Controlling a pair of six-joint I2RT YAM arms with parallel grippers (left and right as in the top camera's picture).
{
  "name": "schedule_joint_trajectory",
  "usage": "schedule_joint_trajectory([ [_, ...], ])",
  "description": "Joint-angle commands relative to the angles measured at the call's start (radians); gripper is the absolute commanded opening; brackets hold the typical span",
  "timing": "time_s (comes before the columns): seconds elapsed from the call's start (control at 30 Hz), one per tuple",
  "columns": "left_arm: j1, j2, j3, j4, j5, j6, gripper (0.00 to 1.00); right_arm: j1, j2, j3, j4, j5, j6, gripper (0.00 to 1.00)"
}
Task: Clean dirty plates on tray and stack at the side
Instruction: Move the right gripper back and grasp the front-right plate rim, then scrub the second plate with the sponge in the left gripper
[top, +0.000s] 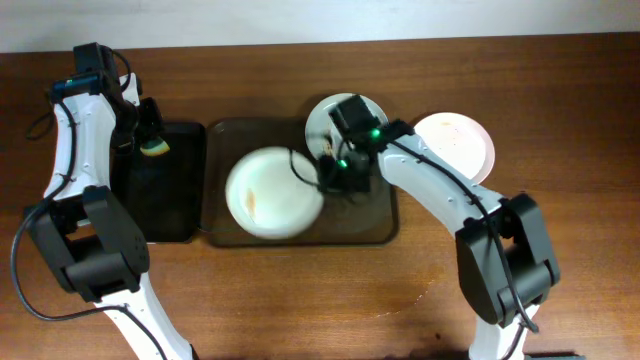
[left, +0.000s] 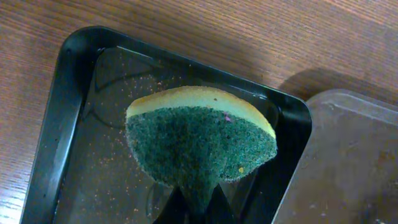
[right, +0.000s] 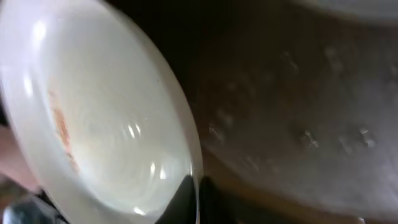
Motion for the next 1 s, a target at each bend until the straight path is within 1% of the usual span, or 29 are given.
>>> schedule_joint_trajectory([
  [0.0, -0.002, -0.032, 0.015, 0.000, 0.000, -0.014, 0.01, 0.071, 0.014, 0.028, 0.118, 0.224, 0.119, 0.04],
  [0.13, -0.003, -0.032, 0.015, -0.008, 0.010, -0.014, 0.01, 0.151, 0.048, 0.028, 0.109, 0.332, 0.124, 0.04],
  [0.2, -0.011, -0.032, 0.015, -0.009, 0.042, -0.018, 0.01, 0.158, 0.060, 0.028, 0.113, 0.343, 0.135, 0.04],
  [0.3, -0.061, -0.032, 0.015, -0.006, 0.042, -0.018, 0.01, 0.117, 0.087, 0.028, 0.122, 0.281, 0.160, 0.04],
  [0.37, -0.103, -0.032, 0.015, 0.008, 0.042, -0.018, 0.01, 0.080, 0.121, 0.028, 0.166, 0.178, 0.144, 0.04],
  [0.47, -0.149, -0.032, 0.015, 0.026, 0.042, -0.018, 0.01, 0.050, 0.155, 0.028, 0.195, 0.097, 0.144, 0.10],
  [0.6, -0.157, -0.032, 0.015, 0.026, 0.105, -0.018, 0.01, 0.044, 0.171, 0.028, 0.234, 0.091, 0.145, 0.18],
  [0.8, -0.187, -0.032, 0.015, 0.026, 0.106, -0.017, 0.01, 0.043, 0.238, 0.079, 0.250, 0.091, 0.148, 0.20],
  [0.87, -0.195, -0.032, 0.015, 0.026, 0.106, -0.017, 0.01, 0.043, 0.282, 0.120, 0.250, 0.113, 0.148, 0.18],
  [0.9, -0.197, -0.032, 0.015, 0.025, 0.107, -0.018, 0.01, 0.043, 0.296, 0.135, 0.251, 0.124, 0.148, 0.15],
  [0.93, -0.199, -0.032, 0.015, 0.023, 0.106, -0.017, 0.01, 0.043, 0.301, 0.143, 0.249, 0.137, 0.148, 0.09],
  [0.97, -0.204, -0.032, 0.015, 0.017, 0.107, -0.017, 0.01, 0.043, 0.302, 0.144, 0.250, 0.148, 0.149, 0.04],
])
